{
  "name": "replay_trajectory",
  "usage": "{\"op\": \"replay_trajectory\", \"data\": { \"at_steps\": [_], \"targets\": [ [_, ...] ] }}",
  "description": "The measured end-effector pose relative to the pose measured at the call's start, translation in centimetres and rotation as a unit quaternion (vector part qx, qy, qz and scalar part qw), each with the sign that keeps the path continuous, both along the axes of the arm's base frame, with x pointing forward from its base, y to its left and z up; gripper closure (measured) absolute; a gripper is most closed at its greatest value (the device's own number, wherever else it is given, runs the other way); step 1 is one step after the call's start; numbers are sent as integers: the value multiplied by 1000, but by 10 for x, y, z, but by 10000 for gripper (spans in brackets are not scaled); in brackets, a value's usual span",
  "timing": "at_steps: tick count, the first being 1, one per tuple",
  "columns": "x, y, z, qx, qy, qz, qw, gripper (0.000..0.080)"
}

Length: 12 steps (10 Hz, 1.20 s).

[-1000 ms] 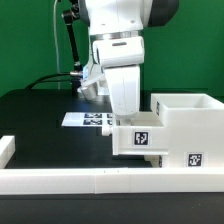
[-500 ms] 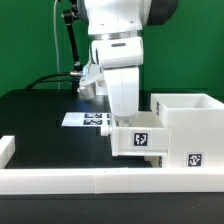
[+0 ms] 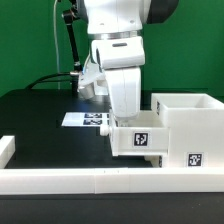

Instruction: Assemble drawer

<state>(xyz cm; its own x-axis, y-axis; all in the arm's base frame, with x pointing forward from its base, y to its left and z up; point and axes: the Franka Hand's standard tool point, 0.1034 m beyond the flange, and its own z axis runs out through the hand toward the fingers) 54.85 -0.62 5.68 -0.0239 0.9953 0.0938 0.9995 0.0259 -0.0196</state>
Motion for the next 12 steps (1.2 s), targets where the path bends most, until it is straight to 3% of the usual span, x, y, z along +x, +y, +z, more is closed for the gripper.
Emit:
{"op": "replay_trajectory", "data": {
  "at_steps": [12],
  "targets": [
    [0, 2, -2, 0, -7, -2, 1000, 757]
  ]
}}
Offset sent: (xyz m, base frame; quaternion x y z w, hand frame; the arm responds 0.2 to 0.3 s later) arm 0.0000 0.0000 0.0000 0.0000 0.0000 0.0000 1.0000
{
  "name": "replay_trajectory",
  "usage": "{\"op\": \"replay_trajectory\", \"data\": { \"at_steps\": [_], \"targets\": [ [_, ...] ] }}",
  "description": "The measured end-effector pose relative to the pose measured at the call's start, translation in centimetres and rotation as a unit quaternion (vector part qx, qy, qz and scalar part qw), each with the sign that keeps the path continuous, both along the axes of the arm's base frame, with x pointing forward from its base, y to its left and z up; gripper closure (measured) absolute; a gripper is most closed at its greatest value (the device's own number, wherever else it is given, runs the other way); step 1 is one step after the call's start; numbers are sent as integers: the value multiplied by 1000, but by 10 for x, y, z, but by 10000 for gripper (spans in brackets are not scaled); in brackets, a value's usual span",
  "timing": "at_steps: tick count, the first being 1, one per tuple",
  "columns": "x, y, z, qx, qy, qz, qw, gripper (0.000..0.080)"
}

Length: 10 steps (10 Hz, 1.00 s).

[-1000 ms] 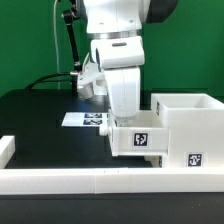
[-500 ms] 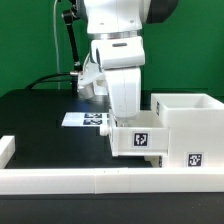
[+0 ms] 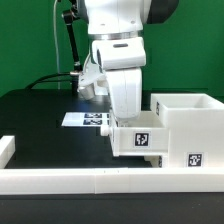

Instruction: Assemble drawer

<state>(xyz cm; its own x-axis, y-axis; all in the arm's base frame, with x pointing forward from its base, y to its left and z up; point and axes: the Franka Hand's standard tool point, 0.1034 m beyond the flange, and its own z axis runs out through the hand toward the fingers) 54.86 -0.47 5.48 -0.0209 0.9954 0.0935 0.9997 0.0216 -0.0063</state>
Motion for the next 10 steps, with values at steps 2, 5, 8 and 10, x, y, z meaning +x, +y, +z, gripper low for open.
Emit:
{"op": "replay_trajectory", "data": {
  "at_steps": [2, 5, 8, 10],
  "targets": [
    [-1, 1, 0, 0, 4, -17, 1000, 757],
    [-4, 8, -3, -1, 13, -39, 999, 757],
    [-4, 6, -3, -1, 13, -43, 999, 757],
    [-4, 6, -3, -1, 12, -43, 999, 757]
  ]
}}
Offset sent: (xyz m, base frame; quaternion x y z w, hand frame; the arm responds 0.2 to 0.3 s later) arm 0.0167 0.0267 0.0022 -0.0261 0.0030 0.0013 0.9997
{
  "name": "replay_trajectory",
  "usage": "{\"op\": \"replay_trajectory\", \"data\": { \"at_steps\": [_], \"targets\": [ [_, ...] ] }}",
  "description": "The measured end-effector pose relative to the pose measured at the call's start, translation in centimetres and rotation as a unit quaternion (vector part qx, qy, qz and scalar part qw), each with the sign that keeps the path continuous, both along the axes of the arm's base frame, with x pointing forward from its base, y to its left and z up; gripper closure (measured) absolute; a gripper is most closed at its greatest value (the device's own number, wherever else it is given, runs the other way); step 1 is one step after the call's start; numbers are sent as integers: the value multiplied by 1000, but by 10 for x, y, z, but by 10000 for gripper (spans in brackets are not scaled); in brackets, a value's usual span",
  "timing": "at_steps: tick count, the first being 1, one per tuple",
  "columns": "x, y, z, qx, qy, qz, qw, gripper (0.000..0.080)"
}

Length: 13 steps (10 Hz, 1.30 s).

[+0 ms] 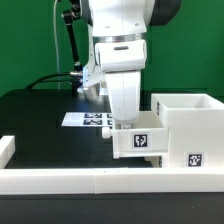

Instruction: Assemble drawer

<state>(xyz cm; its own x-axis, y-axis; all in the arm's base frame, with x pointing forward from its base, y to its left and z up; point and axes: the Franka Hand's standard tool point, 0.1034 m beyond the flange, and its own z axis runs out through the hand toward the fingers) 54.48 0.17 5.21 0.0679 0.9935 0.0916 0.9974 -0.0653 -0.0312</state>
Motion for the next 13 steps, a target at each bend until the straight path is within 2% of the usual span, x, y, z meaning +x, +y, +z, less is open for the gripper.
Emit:
{"op": "replay_trajectory", "data": {
  "at_steps": [6, 11, 13],
  "targets": [
    [-5, 13, 0, -13, 11, -48, 999, 757],
    [-3, 6, 1, -13, 4, -15, 1000, 757],
    [-2, 5, 2, -16, 21, -12, 1000, 757]
  ]
}}
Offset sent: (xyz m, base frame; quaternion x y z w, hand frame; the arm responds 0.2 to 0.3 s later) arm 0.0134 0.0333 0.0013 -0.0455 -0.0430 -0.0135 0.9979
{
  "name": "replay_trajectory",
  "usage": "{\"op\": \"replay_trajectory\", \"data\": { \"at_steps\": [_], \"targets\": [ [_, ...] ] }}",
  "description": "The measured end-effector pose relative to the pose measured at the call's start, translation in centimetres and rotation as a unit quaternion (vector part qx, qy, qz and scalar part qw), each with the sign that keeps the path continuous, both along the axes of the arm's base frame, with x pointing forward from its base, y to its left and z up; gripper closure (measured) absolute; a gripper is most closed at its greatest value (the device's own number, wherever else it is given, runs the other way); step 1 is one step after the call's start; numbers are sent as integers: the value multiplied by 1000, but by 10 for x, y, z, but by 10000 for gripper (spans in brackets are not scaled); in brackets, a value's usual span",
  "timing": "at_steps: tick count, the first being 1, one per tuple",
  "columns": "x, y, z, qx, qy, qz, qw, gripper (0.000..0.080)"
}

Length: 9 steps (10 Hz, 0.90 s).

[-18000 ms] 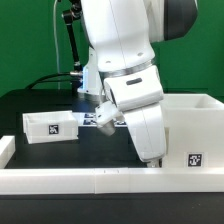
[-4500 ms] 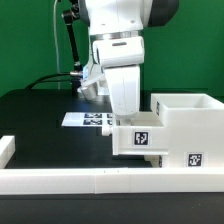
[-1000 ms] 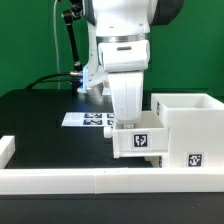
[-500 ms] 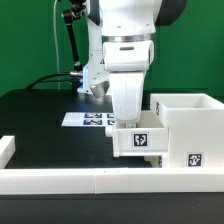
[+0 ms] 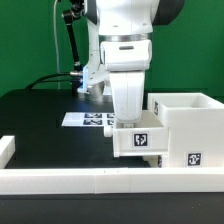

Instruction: Assemble drawer

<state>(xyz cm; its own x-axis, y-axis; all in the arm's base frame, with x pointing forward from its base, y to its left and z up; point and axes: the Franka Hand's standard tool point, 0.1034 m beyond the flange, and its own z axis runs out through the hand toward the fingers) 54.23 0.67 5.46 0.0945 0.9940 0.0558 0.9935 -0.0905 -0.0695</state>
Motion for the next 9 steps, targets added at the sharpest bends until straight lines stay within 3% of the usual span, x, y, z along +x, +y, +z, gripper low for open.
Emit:
{"op": "replay_trajectory", "data": {
  "at_steps": [9],
  "targets": [
    [2, -3, -1, 0, 0, -2, 1000, 755]
  ]
}}
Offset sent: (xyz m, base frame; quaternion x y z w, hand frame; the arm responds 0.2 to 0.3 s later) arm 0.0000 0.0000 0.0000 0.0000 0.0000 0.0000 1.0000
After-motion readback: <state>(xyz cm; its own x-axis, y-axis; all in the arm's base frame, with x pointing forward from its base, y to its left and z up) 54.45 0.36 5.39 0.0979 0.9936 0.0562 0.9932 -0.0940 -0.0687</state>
